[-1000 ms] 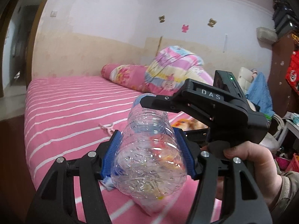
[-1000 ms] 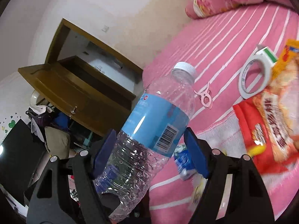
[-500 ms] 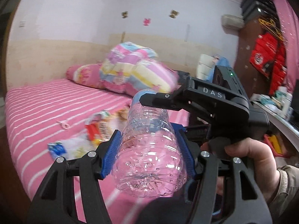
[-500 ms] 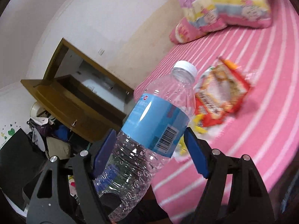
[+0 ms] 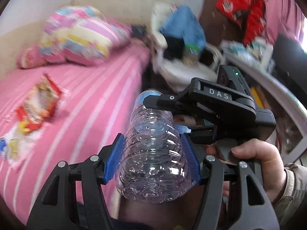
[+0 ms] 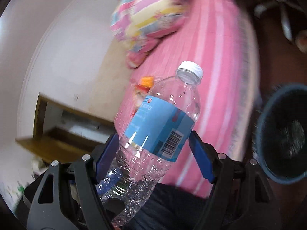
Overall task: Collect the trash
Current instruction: 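Lift the water bottle with both tools and carry it over the trash bin, then release the bottle into the bin and return both tools to the bed, then grasp the blue wrapper with the left tool while the right tool grasps the clear plastic bag, then carry the blue wrapper and plastic bag with both tools over the trash bin, then open both tools to drop the wrapper and bag into the bin, then move both open tools back toward the red snack bag on the bed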
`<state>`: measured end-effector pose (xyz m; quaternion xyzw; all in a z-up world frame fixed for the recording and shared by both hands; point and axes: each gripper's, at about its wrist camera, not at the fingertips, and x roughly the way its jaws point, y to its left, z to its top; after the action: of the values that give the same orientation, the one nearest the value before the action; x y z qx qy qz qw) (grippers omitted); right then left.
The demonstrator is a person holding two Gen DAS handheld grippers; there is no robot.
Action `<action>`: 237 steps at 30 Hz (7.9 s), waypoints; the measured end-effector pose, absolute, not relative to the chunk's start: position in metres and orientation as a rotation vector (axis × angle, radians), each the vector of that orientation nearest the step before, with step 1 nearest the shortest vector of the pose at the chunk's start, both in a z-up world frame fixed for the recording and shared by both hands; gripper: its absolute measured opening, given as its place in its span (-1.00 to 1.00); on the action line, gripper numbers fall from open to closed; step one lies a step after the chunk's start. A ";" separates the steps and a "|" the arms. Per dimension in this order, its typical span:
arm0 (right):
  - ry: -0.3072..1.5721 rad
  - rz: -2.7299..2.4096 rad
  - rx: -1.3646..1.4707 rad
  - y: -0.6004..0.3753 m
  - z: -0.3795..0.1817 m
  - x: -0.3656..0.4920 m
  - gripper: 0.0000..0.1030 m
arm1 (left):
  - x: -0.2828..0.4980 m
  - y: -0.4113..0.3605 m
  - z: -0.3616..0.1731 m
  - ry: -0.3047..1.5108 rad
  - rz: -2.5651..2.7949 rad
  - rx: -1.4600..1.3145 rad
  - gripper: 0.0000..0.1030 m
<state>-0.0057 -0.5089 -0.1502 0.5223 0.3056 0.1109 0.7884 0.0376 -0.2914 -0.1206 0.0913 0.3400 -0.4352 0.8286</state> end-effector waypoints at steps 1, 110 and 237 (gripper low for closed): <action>0.658 0.221 1.180 -0.522 -0.166 -0.014 0.45 | 0.038 -0.304 -0.128 0.756 -0.938 0.219 0.14; 0.872 0.462 0.334 -0.165 -0.184 0.274 -0.03 | 0.301 0.073 -0.207 0.877 -0.072 -0.389 -0.38; 0.789 -0.148 0.319 -0.434 -0.122 -0.018 0.59 | 0.118 -0.255 -0.159 1.010 -0.808 -0.475 0.65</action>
<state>-0.0179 -0.4345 -0.1220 0.1545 0.3822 -0.0718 0.9082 0.1176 -0.2548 -0.1595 -0.2190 0.4660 -0.3728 0.7720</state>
